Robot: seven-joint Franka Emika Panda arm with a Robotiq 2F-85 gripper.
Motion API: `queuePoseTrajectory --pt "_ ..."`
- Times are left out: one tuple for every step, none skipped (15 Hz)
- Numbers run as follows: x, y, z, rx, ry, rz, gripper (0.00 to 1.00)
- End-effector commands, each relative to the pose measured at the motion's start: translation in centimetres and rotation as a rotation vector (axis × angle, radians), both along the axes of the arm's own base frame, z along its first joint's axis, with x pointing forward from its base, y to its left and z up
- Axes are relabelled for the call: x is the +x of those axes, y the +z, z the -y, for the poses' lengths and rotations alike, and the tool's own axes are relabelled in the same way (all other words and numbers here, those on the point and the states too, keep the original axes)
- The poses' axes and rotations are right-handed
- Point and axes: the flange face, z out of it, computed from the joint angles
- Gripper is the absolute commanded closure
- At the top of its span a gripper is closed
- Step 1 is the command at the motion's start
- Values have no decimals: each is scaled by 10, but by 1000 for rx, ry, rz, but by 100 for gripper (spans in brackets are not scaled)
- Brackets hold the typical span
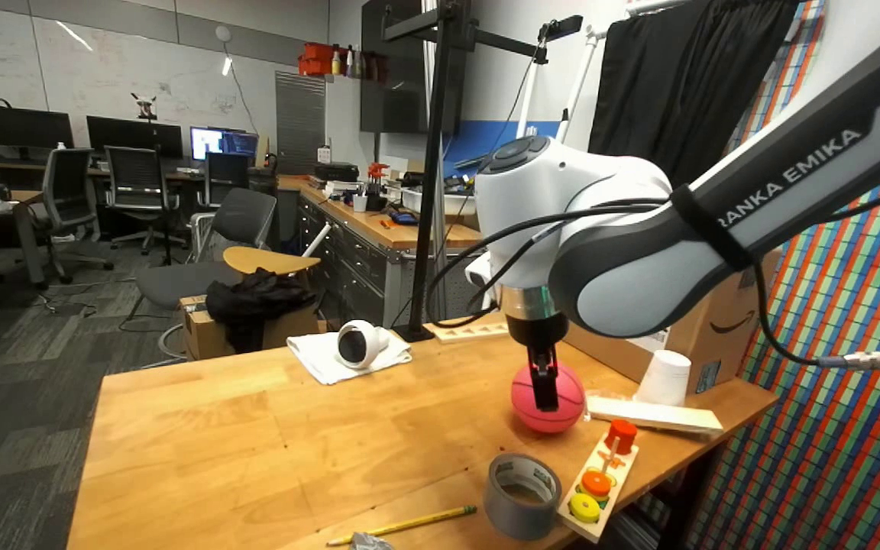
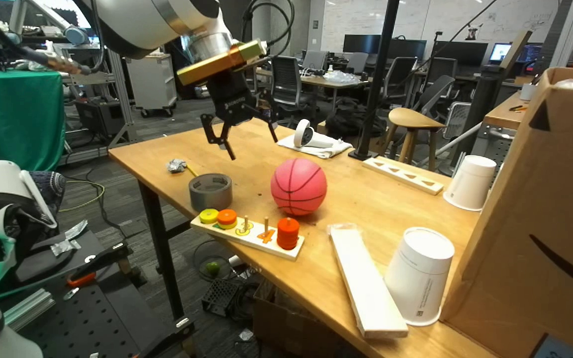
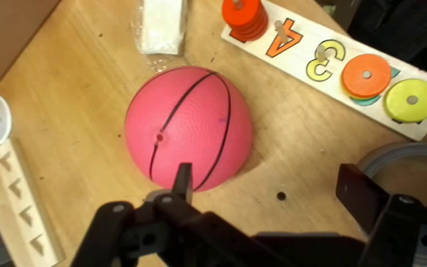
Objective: Push the ball towards the box
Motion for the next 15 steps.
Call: queuePoseTrajectory --pt "0 25 -3 0 -51 184 0" --pt "0 25 -2 -9 -77 229 0" --pt "-1 21 0 -33 -95 228 0" --pt "-2 15 4 -62 -123 216 0" --pt "-4 9 7 -85 -140 183 0" --pt "-7 4 11 -97 -160 147 0" --pt "-10 -1 13 -111 -171 114 0" --pt "-13 -4 15 -126 -173 78 0" --pt "-16 -7 15 -129 -175 49 0" --pt "-18 -11 15 -131 -174 28 0" --pt "-20 -14 13 -122 -155 1 0" --pt "-21 -16 11 -120 -141 -20 0" --pt "-21 -19 8 -115 -123 -45 0" --pt "-21 -21 7 -108 -108 -66 0" --pt "-22 -23 5 -103 -97 -85 0"
